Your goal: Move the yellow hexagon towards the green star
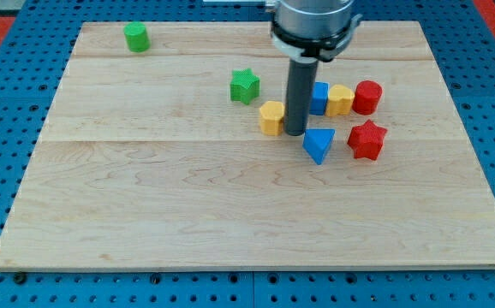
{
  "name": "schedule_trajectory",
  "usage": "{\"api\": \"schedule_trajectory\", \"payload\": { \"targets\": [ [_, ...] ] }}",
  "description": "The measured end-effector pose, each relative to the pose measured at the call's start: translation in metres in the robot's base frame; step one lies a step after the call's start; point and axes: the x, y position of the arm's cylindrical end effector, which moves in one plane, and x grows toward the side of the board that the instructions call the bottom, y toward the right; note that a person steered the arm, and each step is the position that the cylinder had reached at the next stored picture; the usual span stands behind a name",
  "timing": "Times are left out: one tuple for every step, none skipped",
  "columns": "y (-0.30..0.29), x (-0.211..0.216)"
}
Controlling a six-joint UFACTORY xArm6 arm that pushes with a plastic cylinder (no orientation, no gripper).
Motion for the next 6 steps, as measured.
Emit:
{"api": "schedule_trajectory", "payload": {
  "targets": [
    [-0.034,0.015],
    [-0.064,0.002],
    [-0.042,-0.002],
    [-0.028,0.038],
    [-0.018,0.032],
    [-0.018,-0.016]
  ]
}}
